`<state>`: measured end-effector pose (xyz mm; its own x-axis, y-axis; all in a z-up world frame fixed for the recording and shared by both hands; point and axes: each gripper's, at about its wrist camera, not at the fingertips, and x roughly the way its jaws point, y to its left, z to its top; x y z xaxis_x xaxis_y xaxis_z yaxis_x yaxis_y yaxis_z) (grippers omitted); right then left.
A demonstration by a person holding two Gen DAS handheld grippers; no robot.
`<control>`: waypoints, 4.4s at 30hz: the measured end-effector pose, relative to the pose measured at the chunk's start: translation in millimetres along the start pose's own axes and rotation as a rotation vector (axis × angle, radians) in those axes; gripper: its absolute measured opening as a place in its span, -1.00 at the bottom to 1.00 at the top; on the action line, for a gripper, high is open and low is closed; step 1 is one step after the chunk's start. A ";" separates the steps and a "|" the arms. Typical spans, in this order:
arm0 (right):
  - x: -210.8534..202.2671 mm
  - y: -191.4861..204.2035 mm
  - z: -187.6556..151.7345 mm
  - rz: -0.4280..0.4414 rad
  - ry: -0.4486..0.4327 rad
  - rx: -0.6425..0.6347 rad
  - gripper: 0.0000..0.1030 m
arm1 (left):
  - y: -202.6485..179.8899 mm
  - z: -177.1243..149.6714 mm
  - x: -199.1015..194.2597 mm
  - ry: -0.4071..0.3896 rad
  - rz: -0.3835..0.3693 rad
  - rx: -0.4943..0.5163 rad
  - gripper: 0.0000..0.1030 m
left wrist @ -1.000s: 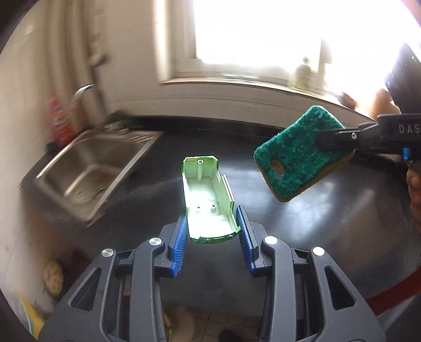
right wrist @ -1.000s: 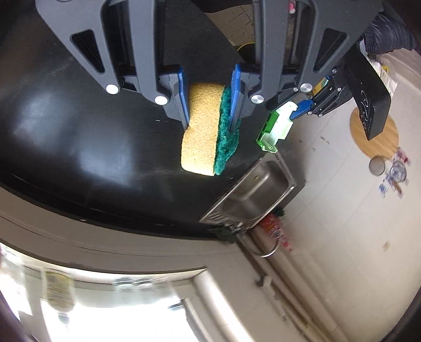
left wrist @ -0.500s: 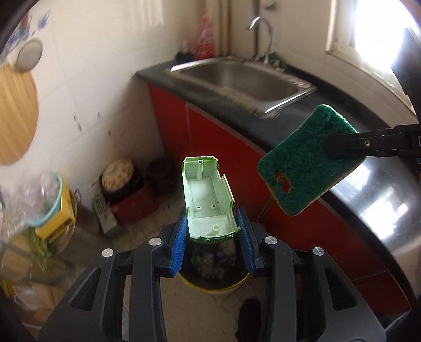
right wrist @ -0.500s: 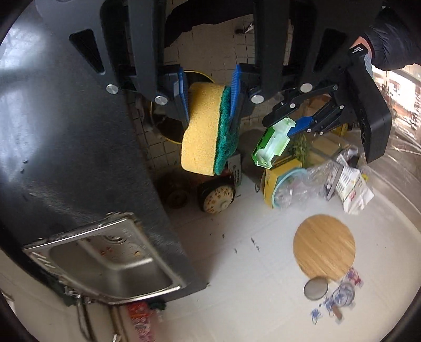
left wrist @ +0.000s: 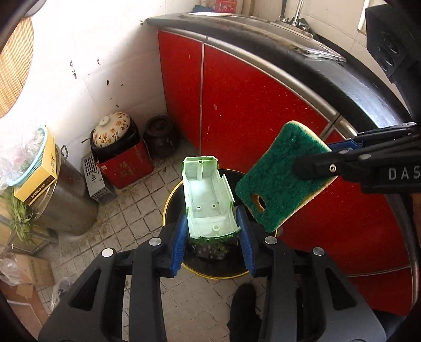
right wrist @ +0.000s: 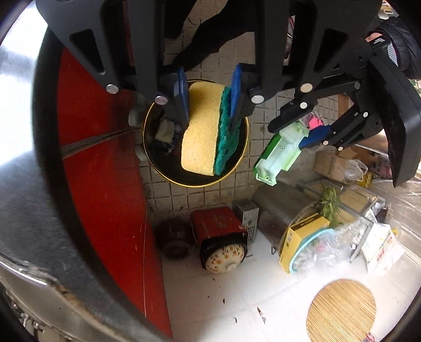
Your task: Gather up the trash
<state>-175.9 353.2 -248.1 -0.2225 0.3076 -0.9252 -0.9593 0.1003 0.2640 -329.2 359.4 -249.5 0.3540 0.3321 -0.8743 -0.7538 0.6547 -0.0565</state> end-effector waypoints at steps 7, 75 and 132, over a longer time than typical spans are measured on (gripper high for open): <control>8.8 4.9 -0.8 -0.042 0.005 -0.039 0.36 | 10.0 3.8 10.5 0.004 -0.001 -0.047 0.60; -446.0 -163.1 -450.3 -0.757 -0.493 1.270 0.86 | -487.0 81.9 -180.4 0.016 -0.409 0.803 0.87; -445.2 -163.9 -453.3 -0.751 -0.475 1.275 0.86 | -494.6 80.9 -185.5 0.001 -0.411 0.824 0.87</control>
<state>1.5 -229.1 -3.1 0.5344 0.0557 -0.8434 0.0110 0.9973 0.0728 22.8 28.9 -20.3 0.5061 -0.0337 -0.8618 0.0640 0.9979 -0.0014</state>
